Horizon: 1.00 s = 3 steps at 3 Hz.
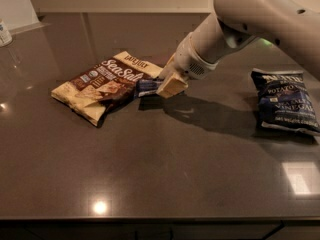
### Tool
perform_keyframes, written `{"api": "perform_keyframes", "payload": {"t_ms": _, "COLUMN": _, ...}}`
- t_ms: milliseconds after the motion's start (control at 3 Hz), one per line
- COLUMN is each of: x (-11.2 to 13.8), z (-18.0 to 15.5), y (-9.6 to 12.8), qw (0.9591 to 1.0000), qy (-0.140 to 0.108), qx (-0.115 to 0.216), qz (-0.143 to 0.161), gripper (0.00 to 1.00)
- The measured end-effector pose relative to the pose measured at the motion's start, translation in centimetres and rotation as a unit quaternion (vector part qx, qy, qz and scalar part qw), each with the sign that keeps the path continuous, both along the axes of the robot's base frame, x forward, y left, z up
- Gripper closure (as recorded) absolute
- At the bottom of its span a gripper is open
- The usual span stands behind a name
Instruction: Move rxbar blueberry near brown chip bag
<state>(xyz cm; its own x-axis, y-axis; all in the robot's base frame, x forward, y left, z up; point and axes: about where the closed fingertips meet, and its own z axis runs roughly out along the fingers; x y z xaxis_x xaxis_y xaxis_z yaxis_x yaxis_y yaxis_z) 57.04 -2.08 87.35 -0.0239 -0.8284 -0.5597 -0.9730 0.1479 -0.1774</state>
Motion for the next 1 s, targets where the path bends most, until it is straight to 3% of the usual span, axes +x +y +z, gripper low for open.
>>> {"api": "perform_keyframes", "payload": {"t_ms": 333, "x": -0.06, "z": -0.02, "y": 0.15, "qw": 1.0000, "qy": 0.000, "qx": 0.000, "qz": 0.001, "gripper": 0.13}}
{"api": "perform_keyframes", "payload": {"t_ms": 667, "x": -0.11, "z": -0.04, "y": 0.29, "qw": 1.0000, "qy": 0.000, "qx": -0.001, "qz": 0.003, "gripper": 0.00}}
{"api": "perform_keyframes", "payload": {"t_ms": 1000, "x": -0.11, "z": -0.04, "y": 0.29, "qw": 1.0000, "qy": 0.000, "qx": -0.001, "qz": 0.003, "gripper": 0.00}}
